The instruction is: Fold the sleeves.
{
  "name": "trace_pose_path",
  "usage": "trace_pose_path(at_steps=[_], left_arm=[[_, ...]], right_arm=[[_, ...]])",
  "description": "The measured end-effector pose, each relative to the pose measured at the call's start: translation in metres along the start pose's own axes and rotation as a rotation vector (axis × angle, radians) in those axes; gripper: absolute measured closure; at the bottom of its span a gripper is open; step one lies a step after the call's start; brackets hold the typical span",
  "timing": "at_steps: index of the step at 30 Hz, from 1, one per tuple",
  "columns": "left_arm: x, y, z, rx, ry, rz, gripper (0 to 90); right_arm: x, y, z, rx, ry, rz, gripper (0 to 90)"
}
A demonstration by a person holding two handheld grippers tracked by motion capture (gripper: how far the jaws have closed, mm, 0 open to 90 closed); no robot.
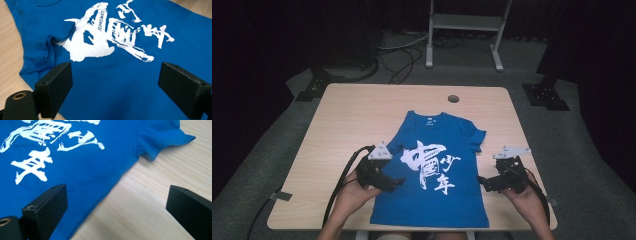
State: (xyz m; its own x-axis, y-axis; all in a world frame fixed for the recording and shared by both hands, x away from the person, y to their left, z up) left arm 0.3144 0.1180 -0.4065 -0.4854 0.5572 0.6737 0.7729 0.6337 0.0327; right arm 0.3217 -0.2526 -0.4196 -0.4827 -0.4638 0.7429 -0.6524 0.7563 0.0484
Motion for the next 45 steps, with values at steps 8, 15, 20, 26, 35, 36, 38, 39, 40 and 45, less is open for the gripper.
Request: trace_pose_path(at_steps=[8,15,20,26,35,36,38,39,40,45], left_arm=[[0.012,0.000,0.010,0.002,-0.011,-0.013,11.1],[0.018,0.001,0.012,0.030,-0.047,0.018,10.0],[0.017,-0.002,0.015,0.027,-0.049,0.032,10.0],[0.023,0.000,0.016,0.030,-0.061,0.025,10.0],[0.026,0.002,0.019,0.032,-0.065,0.019,10.0],[0.026,0.002,0.019,0.029,-0.063,0.019,10.0],[0.025,0.001,0.019,0.025,-0.060,0.021,10.0],[0.025,0.001,0.019,0.025,-0.060,0.021,10.0],[0.025,0.001,0.018,0.025,-0.063,0.023,10.0],[0.023,0.001,0.019,0.024,-0.059,0.028,10.0]], right_arm=[[-0.001,-0.011,-0.009,-0.029,0.013,0.021,3.7],[-0.003,-0.020,-0.014,-0.066,0.027,0.024,3.7],[-0.002,-0.024,-0.019,-0.083,0.031,0.034,3.6],[-0.003,-0.028,-0.026,-0.092,0.034,0.038,3.6],[-0.007,-0.044,-0.036,-0.140,0.037,0.049,3.6],[-0.007,-0.046,-0.037,-0.141,0.040,0.051,3.6],[-0.008,-0.050,-0.039,-0.153,0.046,0.047,3.6],[-0.008,-0.050,-0.039,-0.153,0.046,0.047,3.6],[-0.008,-0.052,-0.040,-0.158,0.045,0.042,3.6],[-0.012,-0.064,-0.045,-0.183,0.062,0.019,3.6]])
Point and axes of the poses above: each handheld gripper's, and its own axes: x roughly backward along the jaws, z roughly out of its underside, y roughly to its left, the point moved 3 cm from there along -x, roughly forward along the jaws, and after that the axes turned 6 degrees about -z, right-handed, at the moved point
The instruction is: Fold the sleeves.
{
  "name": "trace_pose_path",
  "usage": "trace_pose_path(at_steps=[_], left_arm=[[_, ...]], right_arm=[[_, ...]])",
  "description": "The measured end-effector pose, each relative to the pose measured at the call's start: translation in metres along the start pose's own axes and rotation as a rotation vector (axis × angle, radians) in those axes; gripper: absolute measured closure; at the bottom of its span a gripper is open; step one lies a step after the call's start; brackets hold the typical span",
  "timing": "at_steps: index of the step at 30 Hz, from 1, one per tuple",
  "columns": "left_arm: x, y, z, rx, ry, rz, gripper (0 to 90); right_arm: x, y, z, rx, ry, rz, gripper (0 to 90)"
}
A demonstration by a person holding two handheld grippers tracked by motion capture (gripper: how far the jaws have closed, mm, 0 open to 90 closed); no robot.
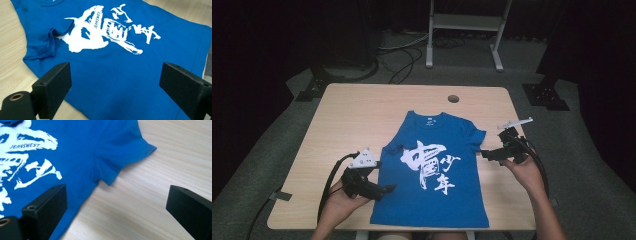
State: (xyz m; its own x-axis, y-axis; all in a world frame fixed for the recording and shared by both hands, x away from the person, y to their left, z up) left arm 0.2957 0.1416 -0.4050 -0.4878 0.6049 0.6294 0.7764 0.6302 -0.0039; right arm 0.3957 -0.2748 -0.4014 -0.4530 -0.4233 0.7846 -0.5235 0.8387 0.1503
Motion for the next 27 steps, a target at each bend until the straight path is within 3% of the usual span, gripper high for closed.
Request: trace_pose_path(at_steps=[6,9,17,27], left_arm=[[0.000,0.003,0.003,0.007,0.002,-0.001,10.0],[0.001,0.003,0.003,0.010,-0.002,-0.003,10.0],[0.000,0.004,0.002,0.006,-0.002,0.003,10.0],[-0.004,0.003,0.002,0.003,0.005,0.007,10.0]], right_arm=[[-0.007,-0.015,-0.013,-0.033,0.014,-0.014,3.6],[-0.008,-0.018,-0.020,-0.035,0.003,-0.032,3.6],[-0.017,-0.024,-0.044,-0.028,0.001,-0.024,3.6],[-0.025,-0.037,-0.055,-0.080,-0.005,-0.030,3.7]])
Point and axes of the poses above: each handheld gripper's, and its own axes: x roughly backward along the jaws, z roughly out of its underside, y roughly to its left, the point moved 3 cm from there along -x, roughly forward along the jaws, and after that the axes turned 6 degrees about -z, right-handed, at the moved point
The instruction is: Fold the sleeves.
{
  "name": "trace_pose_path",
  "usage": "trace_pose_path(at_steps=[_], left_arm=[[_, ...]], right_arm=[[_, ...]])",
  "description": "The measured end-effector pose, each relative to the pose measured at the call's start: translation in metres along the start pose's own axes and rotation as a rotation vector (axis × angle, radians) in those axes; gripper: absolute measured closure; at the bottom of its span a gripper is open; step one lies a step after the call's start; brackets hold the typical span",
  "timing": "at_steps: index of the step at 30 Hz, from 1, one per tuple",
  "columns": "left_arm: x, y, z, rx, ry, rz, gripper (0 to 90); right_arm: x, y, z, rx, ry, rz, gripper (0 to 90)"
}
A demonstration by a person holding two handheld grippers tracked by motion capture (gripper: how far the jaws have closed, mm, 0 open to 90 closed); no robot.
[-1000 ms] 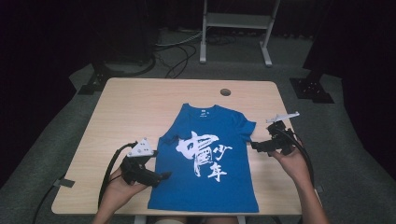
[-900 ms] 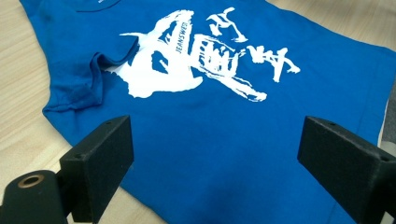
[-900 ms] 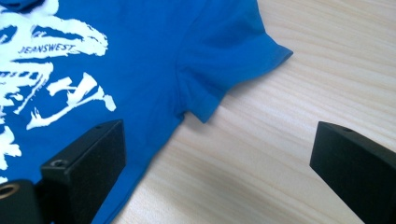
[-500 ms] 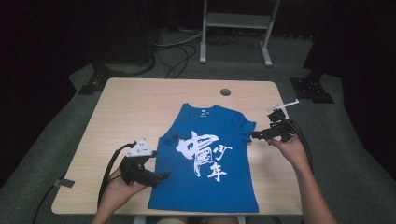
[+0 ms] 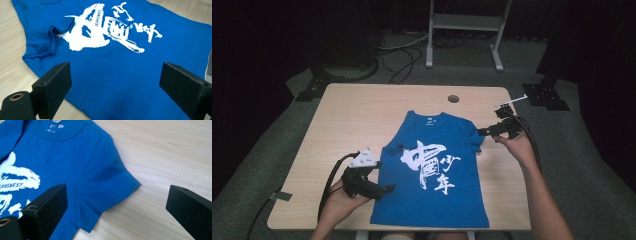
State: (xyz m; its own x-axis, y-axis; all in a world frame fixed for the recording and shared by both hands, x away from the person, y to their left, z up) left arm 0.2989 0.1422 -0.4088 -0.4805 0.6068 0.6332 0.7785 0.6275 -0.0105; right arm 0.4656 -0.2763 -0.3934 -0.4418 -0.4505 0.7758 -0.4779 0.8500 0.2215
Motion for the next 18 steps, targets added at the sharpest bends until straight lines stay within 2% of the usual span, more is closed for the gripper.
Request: trace_pose_path(at_steps=[7,12,18], left_arm=[[-0.001,0.000,0.000,0.001,-0.002,0.001,10.0],[-0.003,0.000,0.000,-0.004,0.002,0.004,10.0],[-0.005,-0.001,-0.001,-0.006,0.003,0.006,10.0]], right_arm=[[-0.009,-0.009,-0.001,-0.046,0.003,-0.003,5.5],[-0.018,-0.017,0.001,-0.076,0.032,0.007,6.0],[-0.028,-0.020,0.001,-0.094,0.050,0.016,12.0]])
Point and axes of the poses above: each handheld gripper's, and its own axes: x roughly backward along the jaws, z roughly out of its underside, y roughly to its left, the point moved 3 cm from there along -x, roughly forward along the jaws, and after that the axes turned 6 degrees about -z, right-handed, at the moved point
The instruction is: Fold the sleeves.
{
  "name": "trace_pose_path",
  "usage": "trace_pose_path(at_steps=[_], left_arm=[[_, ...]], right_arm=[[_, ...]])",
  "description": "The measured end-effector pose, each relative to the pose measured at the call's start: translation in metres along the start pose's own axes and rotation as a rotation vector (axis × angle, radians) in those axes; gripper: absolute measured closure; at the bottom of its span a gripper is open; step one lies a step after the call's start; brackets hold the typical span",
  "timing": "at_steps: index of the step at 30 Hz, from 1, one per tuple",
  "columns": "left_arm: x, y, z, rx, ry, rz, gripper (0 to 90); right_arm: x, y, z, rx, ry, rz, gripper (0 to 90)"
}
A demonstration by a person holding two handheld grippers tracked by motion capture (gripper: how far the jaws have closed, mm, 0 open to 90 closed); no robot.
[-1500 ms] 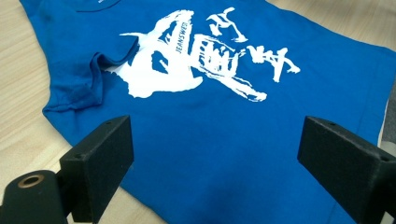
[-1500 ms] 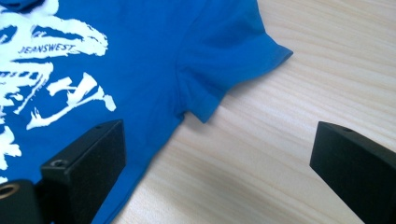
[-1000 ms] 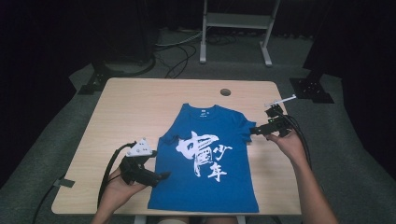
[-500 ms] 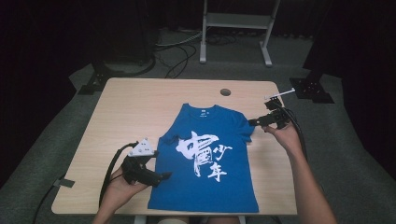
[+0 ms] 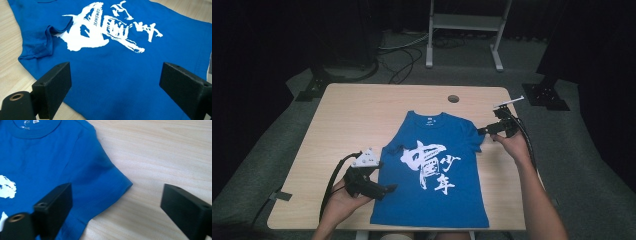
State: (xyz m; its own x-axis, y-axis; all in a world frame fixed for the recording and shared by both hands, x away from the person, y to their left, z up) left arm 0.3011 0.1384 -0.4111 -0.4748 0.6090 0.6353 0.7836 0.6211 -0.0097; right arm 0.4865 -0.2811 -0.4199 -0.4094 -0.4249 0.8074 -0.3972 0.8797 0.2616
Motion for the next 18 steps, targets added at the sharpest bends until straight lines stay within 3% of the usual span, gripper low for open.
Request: trace_pose_path(at_steps=[10,12,16,18], left_arm=[[-0.002,0.000,-0.001,-0.006,0.002,0.003,10.0],[-0.003,0.000,-0.001,-0.006,0.004,0.003,10.0],[-0.003,0.000,-0.001,-0.006,0.005,0.005,10.0],[-0.003,0.000,-0.001,-0.006,0.004,0.003,10.0]], right_arm=[[-0.011,-0.004,-0.001,-0.004,0.019,0.005,15.4],[-0.013,-0.005,-0.002,-0.015,0.053,0.008,15.3],[-0.014,0.000,-0.008,-0.004,0.055,0.012,15.5],[-0.016,-0.001,-0.009,-0.001,0.058,0.025,20.1]])
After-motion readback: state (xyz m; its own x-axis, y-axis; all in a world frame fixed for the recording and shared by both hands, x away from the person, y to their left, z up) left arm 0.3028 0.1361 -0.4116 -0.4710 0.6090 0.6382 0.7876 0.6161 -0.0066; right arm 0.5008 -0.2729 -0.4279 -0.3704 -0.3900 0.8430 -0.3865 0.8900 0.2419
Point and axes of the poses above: each handheld gripper's, and its own axes: x roughly backward along the jaws, z roughly out of its underside, y roughly to its left, the point moved 3 cm from there along -x, roughly forward along the jaws, and after that the axes turned 6 degrees about -z, right-handed, at the moved point
